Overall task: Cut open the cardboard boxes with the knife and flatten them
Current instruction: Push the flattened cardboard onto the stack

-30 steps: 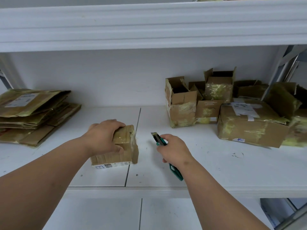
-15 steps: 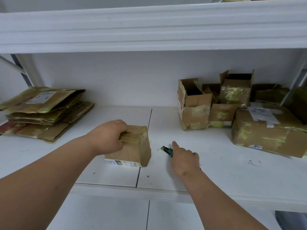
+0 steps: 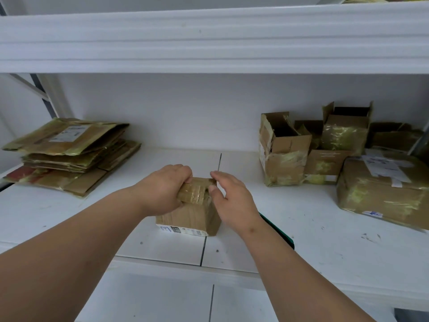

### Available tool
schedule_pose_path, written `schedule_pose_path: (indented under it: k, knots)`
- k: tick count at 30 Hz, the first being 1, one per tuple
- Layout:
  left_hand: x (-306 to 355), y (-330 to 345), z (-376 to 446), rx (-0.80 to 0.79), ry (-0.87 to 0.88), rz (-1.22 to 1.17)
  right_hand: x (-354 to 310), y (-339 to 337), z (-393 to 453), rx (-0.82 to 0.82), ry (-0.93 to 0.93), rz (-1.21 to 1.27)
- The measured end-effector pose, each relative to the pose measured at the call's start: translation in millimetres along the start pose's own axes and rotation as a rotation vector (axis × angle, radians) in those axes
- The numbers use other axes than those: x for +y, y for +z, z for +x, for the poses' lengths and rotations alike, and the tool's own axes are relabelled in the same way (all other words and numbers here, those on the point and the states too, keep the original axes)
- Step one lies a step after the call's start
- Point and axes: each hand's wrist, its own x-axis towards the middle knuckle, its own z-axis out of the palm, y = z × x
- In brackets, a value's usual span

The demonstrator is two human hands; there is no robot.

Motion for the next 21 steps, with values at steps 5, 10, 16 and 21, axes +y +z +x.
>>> schedule_pose_path:
  k: [5,10,16,21]
  knots:
    - [3.9,-2.0,-9.4,0.167,0.047,0.301,2.2,3.1,5.2,-0.107,0.091,-0.033]
    - [-22.1,14.8,-28.7,0.266,0.128,0.217,2.7,-0.3,8.6,-0.025,0.190,-0.002]
    - [-25.7,9.0,-39.6,0.233,-0.143,-0.180,-12.8,11.3,10.4,0.069,0.203,0.002]
    - [-31.9,1.4,-32.0,0.184,-0.387,-0.104,-25.6,18.9,13.9,0.065,0.214,-0.092]
